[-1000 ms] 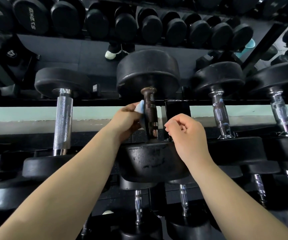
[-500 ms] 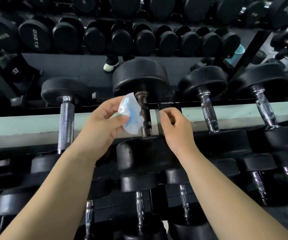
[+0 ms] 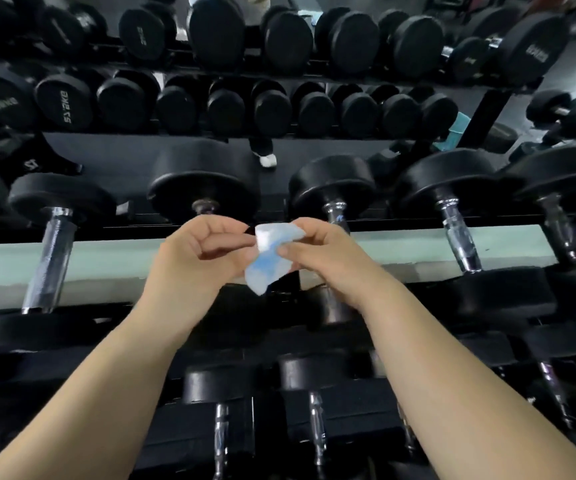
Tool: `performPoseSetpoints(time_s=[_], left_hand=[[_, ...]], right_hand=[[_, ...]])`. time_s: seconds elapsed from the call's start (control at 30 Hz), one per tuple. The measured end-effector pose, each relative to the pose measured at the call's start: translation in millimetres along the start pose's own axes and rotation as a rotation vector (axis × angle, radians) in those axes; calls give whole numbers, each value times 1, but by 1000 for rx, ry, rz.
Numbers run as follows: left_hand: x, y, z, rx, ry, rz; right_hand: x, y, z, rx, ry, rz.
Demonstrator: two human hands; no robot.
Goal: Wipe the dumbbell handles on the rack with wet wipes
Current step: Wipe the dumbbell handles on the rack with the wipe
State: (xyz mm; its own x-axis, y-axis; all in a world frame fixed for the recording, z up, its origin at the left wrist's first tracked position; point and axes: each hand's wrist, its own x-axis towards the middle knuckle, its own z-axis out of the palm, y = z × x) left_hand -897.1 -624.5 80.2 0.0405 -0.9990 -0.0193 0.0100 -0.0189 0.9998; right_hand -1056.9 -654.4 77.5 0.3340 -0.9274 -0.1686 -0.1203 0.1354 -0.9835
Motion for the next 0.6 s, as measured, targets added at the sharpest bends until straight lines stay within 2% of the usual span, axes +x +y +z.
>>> performPoseSetpoints(time_s=[0.17, 0.23, 0.3, 0.43, 0.6], left_hand=[[-4, -18, 53, 162, 78, 6], [-7, -30, 73, 271, 43, 10], [-9, -43, 92, 375, -17, 12], [-7, -58, 111, 452, -27, 54], [0, -67, 128, 446, 18, 162]], right_hand=[[-5, 2, -85, -187, 284, 44], [0, 9, -115, -321, 439, 58], [8, 20, -131, -387, 524, 71], [36, 51, -128, -529, 511, 87], [60, 70, -116, -399, 475, 75]])
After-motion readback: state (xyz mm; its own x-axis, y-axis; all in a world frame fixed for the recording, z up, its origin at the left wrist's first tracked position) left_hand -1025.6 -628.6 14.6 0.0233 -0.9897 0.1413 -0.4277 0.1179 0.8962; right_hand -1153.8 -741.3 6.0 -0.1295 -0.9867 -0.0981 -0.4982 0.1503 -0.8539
